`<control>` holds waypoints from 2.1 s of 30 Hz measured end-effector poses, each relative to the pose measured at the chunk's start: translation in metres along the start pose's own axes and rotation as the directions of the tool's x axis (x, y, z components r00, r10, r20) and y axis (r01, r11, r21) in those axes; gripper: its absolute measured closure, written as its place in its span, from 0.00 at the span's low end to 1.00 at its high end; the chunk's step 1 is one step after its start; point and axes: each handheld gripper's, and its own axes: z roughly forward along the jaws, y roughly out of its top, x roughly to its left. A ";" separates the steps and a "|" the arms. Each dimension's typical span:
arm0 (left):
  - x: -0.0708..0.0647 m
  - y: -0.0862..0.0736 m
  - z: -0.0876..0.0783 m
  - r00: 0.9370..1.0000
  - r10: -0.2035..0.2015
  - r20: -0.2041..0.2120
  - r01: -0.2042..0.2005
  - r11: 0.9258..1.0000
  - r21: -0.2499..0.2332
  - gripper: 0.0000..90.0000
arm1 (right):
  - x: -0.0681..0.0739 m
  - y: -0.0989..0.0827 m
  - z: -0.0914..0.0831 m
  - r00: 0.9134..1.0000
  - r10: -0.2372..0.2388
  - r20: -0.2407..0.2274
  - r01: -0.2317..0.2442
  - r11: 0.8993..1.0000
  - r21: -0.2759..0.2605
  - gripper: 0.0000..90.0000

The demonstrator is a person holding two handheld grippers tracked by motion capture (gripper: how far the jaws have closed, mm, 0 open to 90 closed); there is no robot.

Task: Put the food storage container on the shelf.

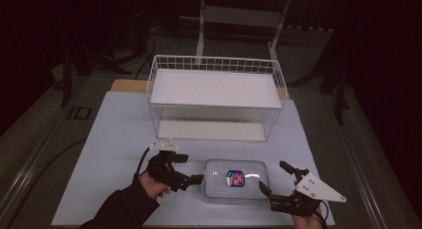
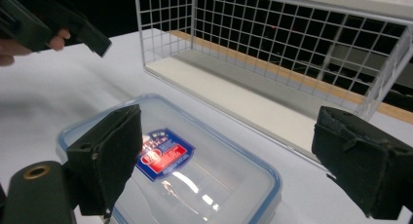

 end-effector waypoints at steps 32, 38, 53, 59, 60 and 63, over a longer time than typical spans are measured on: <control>0.054 -0.032 0.065 0.843 -0.519 0.141 0.476 0.842 0.254 0.22 | -0.029 -0.008 0.011 0.960 0.275 -0.056 -0.255 0.938 0.236 0.12; 0.053 -0.031 0.060 0.852 -0.495 0.172 0.456 0.862 0.224 0.49 | -0.038 -0.018 0.012 0.919 0.386 -0.079 -0.345 0.886 0.311 0.16; 0.044 -0.030 0.051 0.883 -0.428 0.191 0.387 0.895 0.220 0.60 | -0.068 -0.051 0.027 0.680 0.727 -0.094 -0.613 0.635 0.470 0.29; 0.037 -0.030 0.048 0.899 -0.390 0.199 0.348 0.912 0.215 0.63 | -0.069 -0.053 0.030 0.647 0.755 -0.105 -0.624 0.603 0.497 0.39; 0.037 -0.030 0.048 0.900 -0.389 0.199 0.347 0.913 0.215 0.63 | -0.068 -0.053 0.030 0.646 0.756 -0.107 -0.620 0.601 0.503 0.41; 0.035 -0.030 0.047 0.904 -0.379 0.198 0.338 0.917 0.212 0.63 | -0.066 -0.053 0.031 0.642 0.758 -0.115 -0.613 0.598 0.517 0.46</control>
